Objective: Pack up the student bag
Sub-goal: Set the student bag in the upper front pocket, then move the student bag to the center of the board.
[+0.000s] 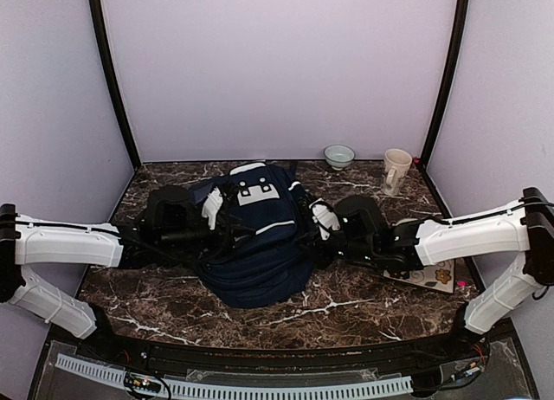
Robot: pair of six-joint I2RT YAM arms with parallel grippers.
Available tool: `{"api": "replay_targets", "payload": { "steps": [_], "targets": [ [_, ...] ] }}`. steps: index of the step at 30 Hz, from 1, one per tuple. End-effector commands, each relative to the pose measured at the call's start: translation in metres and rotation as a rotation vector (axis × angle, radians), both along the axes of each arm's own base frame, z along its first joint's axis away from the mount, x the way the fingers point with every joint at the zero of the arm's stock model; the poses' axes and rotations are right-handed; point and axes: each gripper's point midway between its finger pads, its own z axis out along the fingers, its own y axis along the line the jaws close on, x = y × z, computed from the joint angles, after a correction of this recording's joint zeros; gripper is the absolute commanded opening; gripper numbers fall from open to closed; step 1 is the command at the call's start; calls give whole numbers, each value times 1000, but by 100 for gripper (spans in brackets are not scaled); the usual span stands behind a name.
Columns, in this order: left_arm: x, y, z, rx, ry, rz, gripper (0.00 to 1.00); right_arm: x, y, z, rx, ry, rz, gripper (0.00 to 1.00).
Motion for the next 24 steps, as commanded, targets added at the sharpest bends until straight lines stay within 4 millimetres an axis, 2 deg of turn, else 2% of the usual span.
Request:
{"api": "replay_targets", "payload": {
  "steps": [1, 5, 8, 13, 16, 20, 24],
  "targets": [
    [-5, 13, 14, -9, -11, 38, 47, -3, -4, 8, 26, -12, -20, 19],
    [-8, 26, 18, 8, -9, 90, 54, -6, -5, 10, 32, -14, -15, 19],
    [-8, 37, 18, 34, -6, 141, 56, -9, -4, 11, 36, -13, -10, 19],
    [-13, 62, 9, 165, 7, 287, 58, -13, -5, 14, 44, -20, -6, 20],
    [-23, 77, -2, 259, 28, 353, 59, -14, -6, 16, 51, -24, -9, 24],
    [-30, 107, -21, 354, 86, 461, 59, -16, -6, 15, 52, -23, -6, 35],
    [-33, 127, -28, 367, 105, 536, 59, -19, -4, 15, 56, -22, 3, 43]
  ]
}}
